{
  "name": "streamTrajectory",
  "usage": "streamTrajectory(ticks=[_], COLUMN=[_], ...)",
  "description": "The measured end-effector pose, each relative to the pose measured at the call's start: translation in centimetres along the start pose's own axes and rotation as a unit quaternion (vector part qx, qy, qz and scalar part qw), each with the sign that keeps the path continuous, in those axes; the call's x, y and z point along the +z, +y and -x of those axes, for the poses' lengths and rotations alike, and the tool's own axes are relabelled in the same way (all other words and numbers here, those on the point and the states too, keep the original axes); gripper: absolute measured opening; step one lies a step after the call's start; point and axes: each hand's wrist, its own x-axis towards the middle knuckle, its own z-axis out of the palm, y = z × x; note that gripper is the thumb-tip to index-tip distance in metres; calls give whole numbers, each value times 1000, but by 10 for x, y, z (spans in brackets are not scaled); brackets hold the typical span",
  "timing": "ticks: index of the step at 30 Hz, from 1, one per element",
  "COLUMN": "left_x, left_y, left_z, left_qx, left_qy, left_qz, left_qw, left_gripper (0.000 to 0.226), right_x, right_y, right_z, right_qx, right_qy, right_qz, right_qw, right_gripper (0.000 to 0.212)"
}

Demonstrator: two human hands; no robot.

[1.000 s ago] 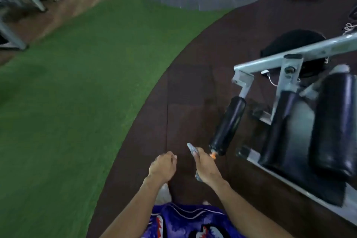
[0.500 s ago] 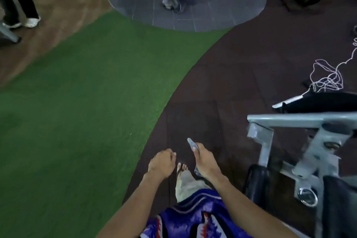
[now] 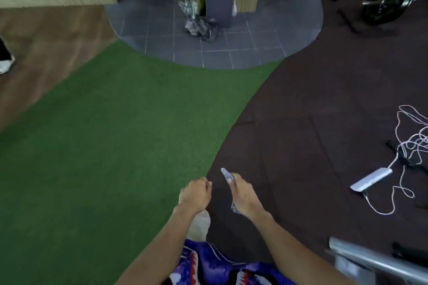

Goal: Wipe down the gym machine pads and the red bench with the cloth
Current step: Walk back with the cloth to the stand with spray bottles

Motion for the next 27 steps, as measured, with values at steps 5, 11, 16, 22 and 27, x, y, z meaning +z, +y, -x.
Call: streamTrajectory(ticks=[5,11,16,22,27], left_x=[-125,-232,-317,-438,-530], left_y=[31,88,144,215,253], left_z=[-144,-309,-479,-656,-793], left_qx=[6,24,32,19,1], left_qy=[-21,-37,-23,-5,4], left_qz=[-19,-33,-32,-27,-21], left_qw=[1000,998,999,999,1000], left_gripper=[33,33,36,35,35], right_x=[-60,-135,-210,-307,-362], right_y=[-85,-167,-218,-294,-351], right_z=[-145,-323,-498,-694,-845], right_qx=[-2,6,-6,-9,-6], right_qy=[7,18,11,-18,-15], right_qz=[15,9,25,65,70], right_qw=[1000,1000,1000,998,997], right_gripper=[39,39,38,38,41])
